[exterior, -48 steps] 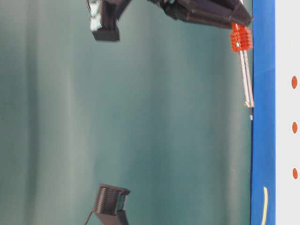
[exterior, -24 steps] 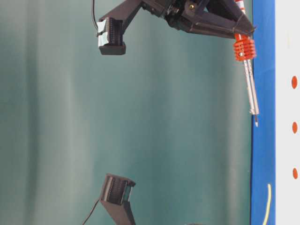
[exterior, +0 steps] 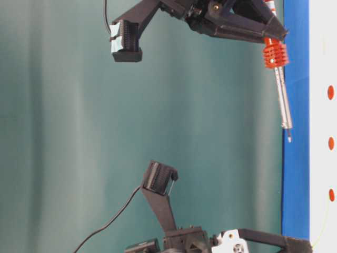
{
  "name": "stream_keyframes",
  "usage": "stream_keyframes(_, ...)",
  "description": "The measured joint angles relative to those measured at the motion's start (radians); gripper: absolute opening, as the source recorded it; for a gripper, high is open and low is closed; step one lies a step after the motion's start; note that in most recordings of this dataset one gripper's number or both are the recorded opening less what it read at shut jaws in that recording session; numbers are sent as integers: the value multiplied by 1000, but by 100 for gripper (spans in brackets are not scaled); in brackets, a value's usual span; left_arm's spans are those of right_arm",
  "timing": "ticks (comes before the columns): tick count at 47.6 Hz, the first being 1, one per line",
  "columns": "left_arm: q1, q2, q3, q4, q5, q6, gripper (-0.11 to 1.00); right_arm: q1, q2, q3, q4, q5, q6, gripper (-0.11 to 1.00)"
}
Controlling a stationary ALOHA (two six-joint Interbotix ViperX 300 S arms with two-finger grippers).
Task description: Touch the tip of the soldering iron to the tip of the solder at the mark.
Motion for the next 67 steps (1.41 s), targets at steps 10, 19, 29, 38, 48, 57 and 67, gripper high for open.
stream_keyframes(10, 8, 11, 0, 0, 0, 0, 1, 0, 5, -2, 0, 2, 2, 6)
stream_keyframes(19, 8, 18, -2, 0, 0, -2, 1, 2, 6, -2, 0, 0, 2, 6)
stream_keyframes(29, 9, 28, -2, 2, 2, -2, 1, 2, 8, -2, 0, 3, 2, 6)
stream_keyframes(38, 9, 28, -2, 0, 2, -5, 1, 2, 21, -15, 0, 5, 2, 6)
stream_keyframes(48, 9, 28, -2, 2, 2, -5, 1, 11, 78, -74, 0, 14, 2, 6)
stream_keyframes(57, 9, 28, -2, 2, 3, -6, 1, 12, 170, -150, 0, 32, -3, 6)
stream_keyframes(67, 9, 28, -2, 2, 2, -6, 1, 14, 241, -209, -3, 34, -6, 6)
